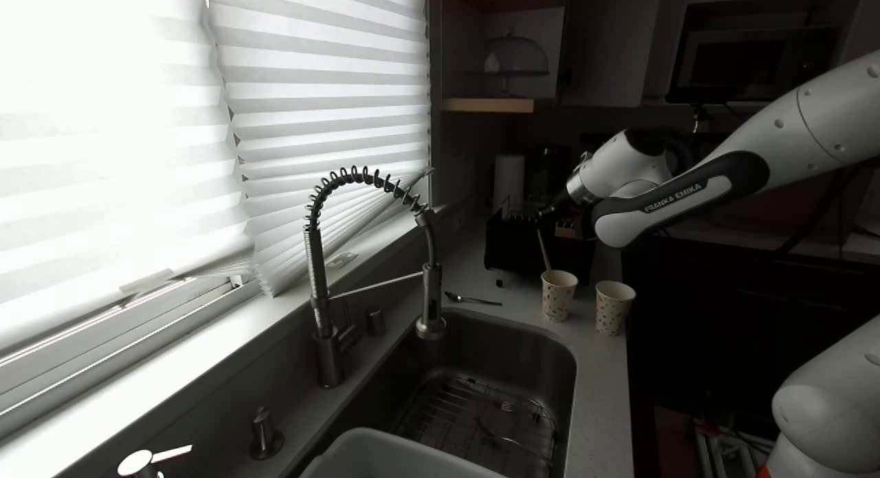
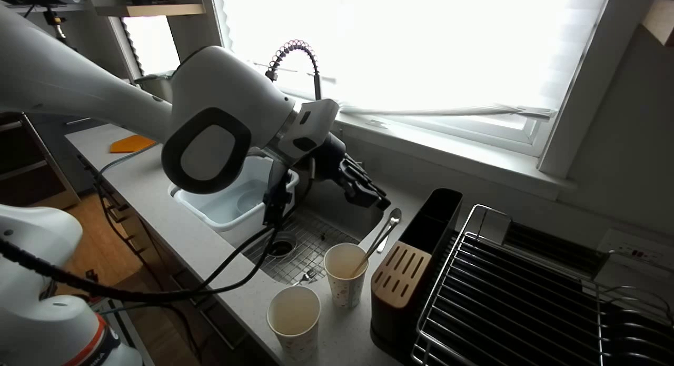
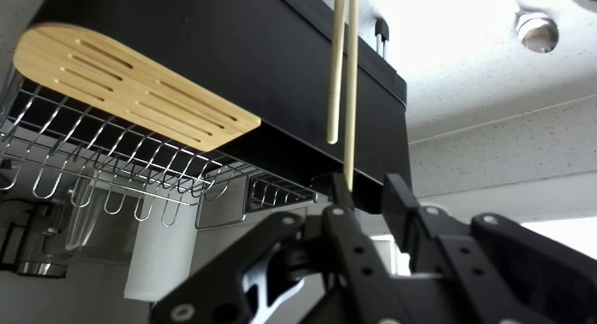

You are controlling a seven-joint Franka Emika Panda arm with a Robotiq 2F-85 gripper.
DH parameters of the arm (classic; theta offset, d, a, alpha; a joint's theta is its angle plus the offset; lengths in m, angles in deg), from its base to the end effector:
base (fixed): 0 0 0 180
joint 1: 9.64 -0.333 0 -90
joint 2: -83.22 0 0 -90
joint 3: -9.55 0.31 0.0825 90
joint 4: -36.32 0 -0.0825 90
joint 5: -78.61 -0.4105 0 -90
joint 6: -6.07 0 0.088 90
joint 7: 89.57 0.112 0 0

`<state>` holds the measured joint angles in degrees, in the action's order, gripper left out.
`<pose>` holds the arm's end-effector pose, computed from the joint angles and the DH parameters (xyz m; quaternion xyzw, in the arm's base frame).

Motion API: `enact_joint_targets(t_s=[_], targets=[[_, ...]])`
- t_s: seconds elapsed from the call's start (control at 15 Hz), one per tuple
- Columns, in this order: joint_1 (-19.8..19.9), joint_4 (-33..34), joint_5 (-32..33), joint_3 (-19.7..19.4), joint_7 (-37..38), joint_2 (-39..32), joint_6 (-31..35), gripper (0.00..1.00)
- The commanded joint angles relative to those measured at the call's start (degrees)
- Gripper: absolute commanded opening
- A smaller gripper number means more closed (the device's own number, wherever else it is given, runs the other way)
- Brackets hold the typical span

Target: Move the stirrer from the coffee cup at the front to the coffee cup at the back

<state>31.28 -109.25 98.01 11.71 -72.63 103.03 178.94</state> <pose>0.4004 -0.2895 0.4641 0.8670 -0.2925 0.3682 0.1648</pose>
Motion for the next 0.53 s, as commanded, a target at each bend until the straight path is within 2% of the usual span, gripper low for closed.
enact_joint_targets(t_s=[0.0,0.33,0.47], targets=[[0.8,0.0,0.3,0.8,1.0,0.5,-1.2,0.60],[-0.6,-0.4,-0.3,0.0,-0.5,3.7,-3.9,0.97],[-4.2,-0.4,-3.4,-2.1,-3.8,5.4,-7.9,1.00]])
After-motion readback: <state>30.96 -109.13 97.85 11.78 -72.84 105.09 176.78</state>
